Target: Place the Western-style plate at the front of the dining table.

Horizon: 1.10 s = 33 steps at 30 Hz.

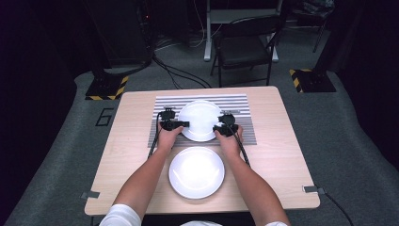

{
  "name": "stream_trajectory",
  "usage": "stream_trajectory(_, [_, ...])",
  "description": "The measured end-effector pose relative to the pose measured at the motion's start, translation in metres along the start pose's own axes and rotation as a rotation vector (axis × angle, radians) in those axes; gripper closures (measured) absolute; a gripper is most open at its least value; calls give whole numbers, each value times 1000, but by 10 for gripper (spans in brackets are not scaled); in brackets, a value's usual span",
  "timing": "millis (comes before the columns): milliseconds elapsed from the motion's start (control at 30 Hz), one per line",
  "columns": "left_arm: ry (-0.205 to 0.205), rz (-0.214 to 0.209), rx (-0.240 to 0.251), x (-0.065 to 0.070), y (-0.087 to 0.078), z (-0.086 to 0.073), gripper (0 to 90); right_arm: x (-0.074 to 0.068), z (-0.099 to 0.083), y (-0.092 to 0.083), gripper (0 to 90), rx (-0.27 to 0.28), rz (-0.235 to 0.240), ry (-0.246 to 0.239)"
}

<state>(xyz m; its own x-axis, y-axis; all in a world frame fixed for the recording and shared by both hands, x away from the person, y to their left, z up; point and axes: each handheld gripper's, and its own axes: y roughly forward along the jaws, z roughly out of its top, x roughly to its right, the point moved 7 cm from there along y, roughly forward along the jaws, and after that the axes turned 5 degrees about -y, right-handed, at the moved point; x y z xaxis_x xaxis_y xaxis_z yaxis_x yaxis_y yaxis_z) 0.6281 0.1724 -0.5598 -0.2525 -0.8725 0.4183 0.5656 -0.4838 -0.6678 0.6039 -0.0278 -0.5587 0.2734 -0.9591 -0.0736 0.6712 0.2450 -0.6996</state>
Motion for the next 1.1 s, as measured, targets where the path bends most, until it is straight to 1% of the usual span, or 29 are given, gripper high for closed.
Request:
stream_trajectory(33, [-2, 0, 0, 0, 0, 0, 490, -1, 0, 0, 498, 2, -1, 9])
stream_trajectory(133, [-5, -3, 0, 0, 0, 0, 494, 0, 0, 1, 493, -2, 0, 5])
stream_trajectory(200, [-5, -5, 0, -1, 0, 0, 497, 0, 0, 1, 493, -1, 3, 14])
stream_trajectory(233, [-5, -5, 1, -1, 0, 0, 498, 0, -1, 2, 490, -4, 16, 14])
stream_trajectory(267, [-5, -5, 1, -1, 0, 0, 500, 0, -1, 2, 490, -4, 16, 14])
stream_trajectory(300, [-8, -8, 2, -1, 0, 0, 499, 1, -1, 2, 508, 4, -12, 3])
stream_trajectory(333, [-19, -16, 6, 0, 0, 0, 499, 1, -1, 2, 508, 4, -12, 3])
stream_trajectory(367, [-30, -19, 6, 0, 1, 0, 496, -3, 3, 0, 487, 44, -50, -71])
stream_trajectory(400, [-30, -19, 6, 0, 1, 0, 505, -3, 3, 0, 487, 44, -50, -71])
stream_trajectory(433, [-12, -5, 5, 0, 0, 0, 505, -8, 3, -1, 464, 30, -68, -107])
stream_trajectory(467, [-22, -3, 7, 0, 0, 0, 499, -9, 4, -1, 463, 32, -74, -120])
stream_trajectory(533, [-25, 3, 7, -1, 0, 0, 512, -8, 4, -1, 464, 39, -75, -120])
stream_trajectory(567, [-24, 10, 5, -1, 0, 0, 512, -8, 4, -1, 466, 35, -67, -111])
stream_trajectory(600, [-14, 14, 2, -1, 0, 0, 510, -6, 3, -1, 471, 30, -60, -90])
stream_trajectory(633, [0, 24, 1, -1, 0, 0, 503, -5, 2, 0, 473, 23, -51, -80])
stream_trajectory(700, [13, 36, -1, -2, -1, 0, 504, -3, 1, 1, 473, 16, -44, -67])
stream_trajectory(767, [4, 33, 0, -3, -1, 1, 516, -2, -1, 2, 473, 22, -29, -47])
stream_trajectory(800, [13, 34, -3, -4, -1, 1, 519, -1, -1, 2, 475, 25, -25, -35])
stream_trajectory(900, [15, 41, -3, -4, -2, 1, 526, -1, -1, 2, 477, 23, -18, -37])
stream_trajectory(933, [24, 48, -4, -5, -2, 1, 532, -1, -1, 2, 478, 24, -18, -38])
stream_trajectory(967, [24, 72, -4, -7, -3, 1, 546, 0, -1, 1, 478, 19, -15, -33])
stream_trajectory(1000, [24, 72, -4, -7, -3, 1, 547, 0, -1, 1, 479, 12, -10, -26])
stream_trajectory(1033, [25, 82, -6, -8, -4, 1, 547, 0, -1, 1, 479, 12, -10, -26])
stream_trajectory(1100, [16, 76, -2, -9, -5, 1, 563, 0, -2, 1, 479, 12, 1, -18])
